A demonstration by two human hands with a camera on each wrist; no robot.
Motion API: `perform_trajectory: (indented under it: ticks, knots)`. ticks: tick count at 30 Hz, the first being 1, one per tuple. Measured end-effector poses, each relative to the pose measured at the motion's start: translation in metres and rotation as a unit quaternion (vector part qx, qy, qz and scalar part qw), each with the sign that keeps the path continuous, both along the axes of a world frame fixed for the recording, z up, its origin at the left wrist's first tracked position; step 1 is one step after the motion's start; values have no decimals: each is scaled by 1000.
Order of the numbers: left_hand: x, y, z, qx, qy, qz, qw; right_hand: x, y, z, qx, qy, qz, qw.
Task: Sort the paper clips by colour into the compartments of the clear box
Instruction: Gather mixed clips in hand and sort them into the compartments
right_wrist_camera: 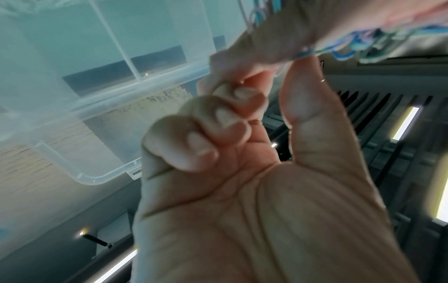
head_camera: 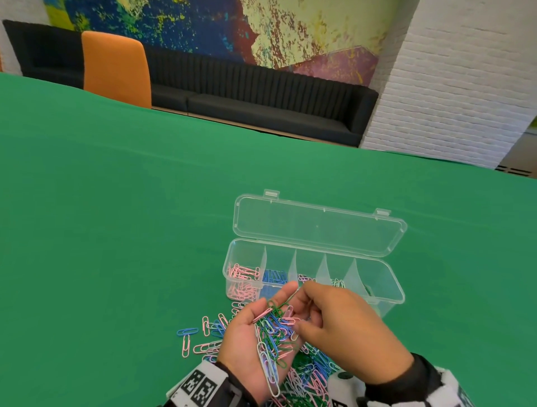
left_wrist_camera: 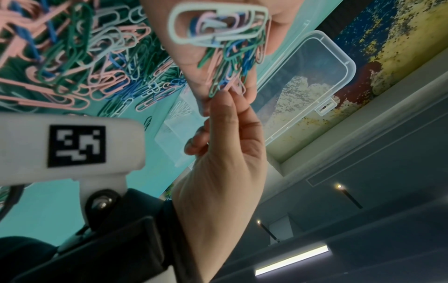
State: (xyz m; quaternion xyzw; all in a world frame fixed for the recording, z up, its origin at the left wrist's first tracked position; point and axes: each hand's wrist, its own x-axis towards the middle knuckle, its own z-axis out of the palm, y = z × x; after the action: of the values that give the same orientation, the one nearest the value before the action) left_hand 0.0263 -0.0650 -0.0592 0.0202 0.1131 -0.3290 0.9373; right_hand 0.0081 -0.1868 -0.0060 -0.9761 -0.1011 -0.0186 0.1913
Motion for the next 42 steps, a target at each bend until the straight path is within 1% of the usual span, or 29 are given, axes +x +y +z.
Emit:
perform_trajectory:
  ticks: [4, 9, 11, 14, 17, 21, 24, 27, 29, 31, 36, 39, 42]
  knots:
    - [-1, 1, 0, -13, -11, -9, 1000, -1, 2, 1, -14, 4, -16, 1000]
    - [0, 2, -3, -8, -29, -19, 999, -1, 1, 2, -30, 15, -13, 999]
    - [1, 1, -5, -2, -37, -23, 999, -1, -2, 3, 2, 36, -11, 999]
    - [2, 1, -8, 2, -31, -29, 999, 1, -13, 7, 95, 61, -18, 993]
    - [3, 3, -6, 13, -55, -45, 997, 2, -24, 14, 169, 67, -29, 983]
    - [4, 5, -9, 11, -62, -55, 996, 3, -41, 18, 166, 42, -61, 983]
    - [6, 4, -7, 38, -33, -37, 998, 6, -55, 19, 163, 31, -102, 981]
    - [6, 3, -10, 62, -7, -40, 997, 9, -64, 18, 180, 14, -144, 973]
    - [6, 2, -12, 83, 13, -46, 995, 11, -65, 15, 197, 12, -156, 968]
    - [5, 0, -13, 111, 30, -57, 992, 14, -61, 12, 207, 22, -156, 966]
    - [3, -1, -14, 147, 55, -65, 985, 17, -51, 6, 210, 32, -141, 967]
    - [7, 2, -10, 136, 73, -70, 986, 20, -34, 7, 223, 30, -119, 967]
    - [12, 13, -4, 129, 73, -53, 988, 32, -8, 10, 197, 20, -90, 976]
